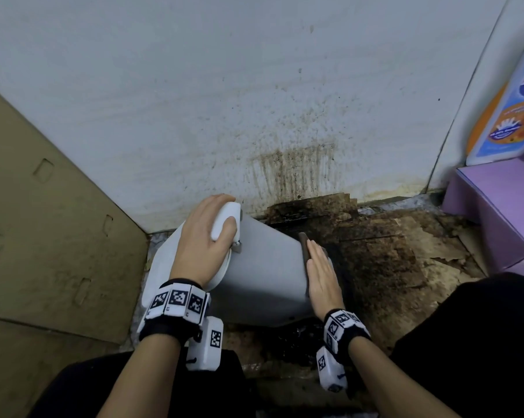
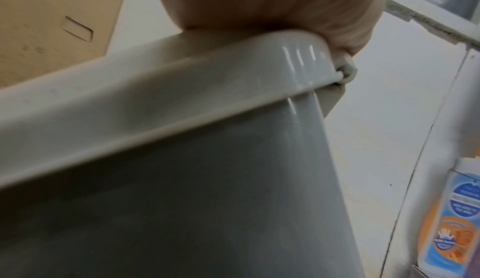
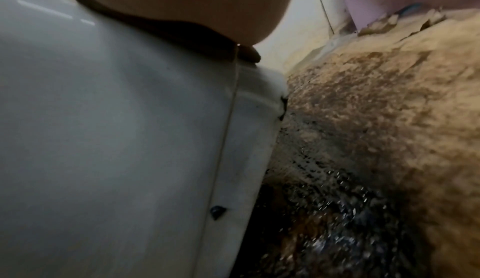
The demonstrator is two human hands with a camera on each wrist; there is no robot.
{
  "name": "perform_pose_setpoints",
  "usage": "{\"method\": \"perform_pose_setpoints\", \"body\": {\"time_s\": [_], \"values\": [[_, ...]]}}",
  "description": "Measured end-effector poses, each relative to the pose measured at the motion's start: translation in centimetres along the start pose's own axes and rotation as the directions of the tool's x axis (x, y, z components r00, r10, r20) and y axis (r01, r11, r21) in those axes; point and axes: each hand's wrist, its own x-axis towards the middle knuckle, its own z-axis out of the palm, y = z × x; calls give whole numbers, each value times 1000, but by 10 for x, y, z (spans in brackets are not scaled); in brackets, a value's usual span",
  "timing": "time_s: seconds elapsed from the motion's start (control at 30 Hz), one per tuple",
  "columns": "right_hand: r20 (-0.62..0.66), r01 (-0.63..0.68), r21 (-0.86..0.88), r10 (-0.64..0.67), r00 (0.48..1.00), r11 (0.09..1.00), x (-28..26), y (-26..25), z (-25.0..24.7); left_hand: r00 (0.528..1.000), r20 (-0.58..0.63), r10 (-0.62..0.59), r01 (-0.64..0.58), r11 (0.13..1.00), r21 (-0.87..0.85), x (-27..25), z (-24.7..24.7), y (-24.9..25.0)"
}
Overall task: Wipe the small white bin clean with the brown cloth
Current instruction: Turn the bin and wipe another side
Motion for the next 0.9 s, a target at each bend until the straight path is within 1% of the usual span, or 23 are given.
{"method": "perform_pose_setpoints", "body": {"time_s": [0.1,0.2,0.27,0.43,0.5,0.6,0.67,0.77,0.83,0.9], "values": [[0,-46,24,46,999,999,3,-1,2,1000,1,-9,9,1000,-7,2,1,1],[2,-154,59,154,988,986,6,5,1,1000,-5,6,-6,1000,-10,0,3,5],[10,-198,58,198,980,978,7,4,1,1000,-9,5,-5,1000,-16,0,4,5],[23,-189,-20,189,982,982,6,-18,0,1000,-6,-3,3,1000,10,0,0,-1],[29,-163,-34,164,986,986,4,-32,1,1000,-6,9,-9,1000,21,-2,1,0],[22,-104,72,103,994,992,1,-60,8,1000,-8,18,-18,999,38,-2,4,1],[10,-28,120,27,1000,992,0,-83,15,1000,-14,27,-26,999,47,-1,5,2],[20,117,137,-120,993,984,-2,-115,26,999,-20,27,-26,999,47,-2,4,1],[42,157,153,-166,985,976,-2,-125,28,1000,-21,12,-11,999,42,-3,2,-2],[35,177,172,-185,982,969,-1,-125,26,1000,-19,-3,4,999,37,-5,0,-2]]}}
